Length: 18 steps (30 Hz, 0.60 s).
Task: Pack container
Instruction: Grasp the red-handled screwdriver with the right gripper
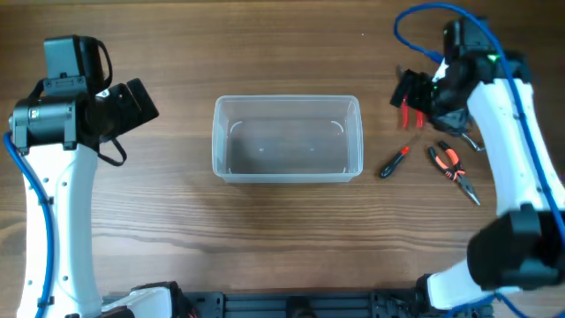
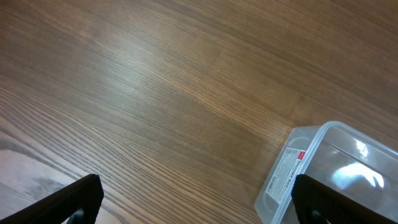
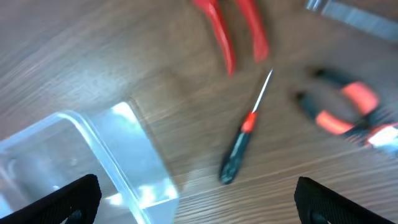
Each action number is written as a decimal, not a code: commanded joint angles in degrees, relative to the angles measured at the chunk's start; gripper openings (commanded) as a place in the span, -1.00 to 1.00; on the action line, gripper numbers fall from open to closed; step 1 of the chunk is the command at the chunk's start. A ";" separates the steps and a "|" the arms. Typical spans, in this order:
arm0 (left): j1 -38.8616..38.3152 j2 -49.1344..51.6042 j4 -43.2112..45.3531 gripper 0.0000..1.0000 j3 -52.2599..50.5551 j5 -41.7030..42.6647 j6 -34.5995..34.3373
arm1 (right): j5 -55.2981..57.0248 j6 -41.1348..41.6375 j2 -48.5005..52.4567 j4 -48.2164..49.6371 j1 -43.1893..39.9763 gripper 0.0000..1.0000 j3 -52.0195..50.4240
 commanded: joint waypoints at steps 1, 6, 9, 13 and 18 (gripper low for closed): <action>0.33 0.44 -0.02 1.00 0.09 0.72 -1.16 | -4.83 14.27 4.00 -0.15 -0.15 1.00 -2.21; 0.33 0.46 -0.31 1.00 -0.11 0.72 -1.16 | -2.25 18.23 5.09 2.97 -0.26 0.99 -6.86; 0.33 0.46 -0.42 0.99 -0.11 0.72 -1.16 | -1.60 17.40 5.14 4.90 -0.26 0.99 -10.40; 0.33 0.46 -0.39 1.00 -0.11 0.72 -1.18 | -1.27 15.98 5.14 9.60 -0.26 0.99 -17.57; 0.33 0.46 -0.66 1.00 -0.11 0.72 -1.18 | 0.72 17.25 5.14 16.17 -0.26 0.99 -24.98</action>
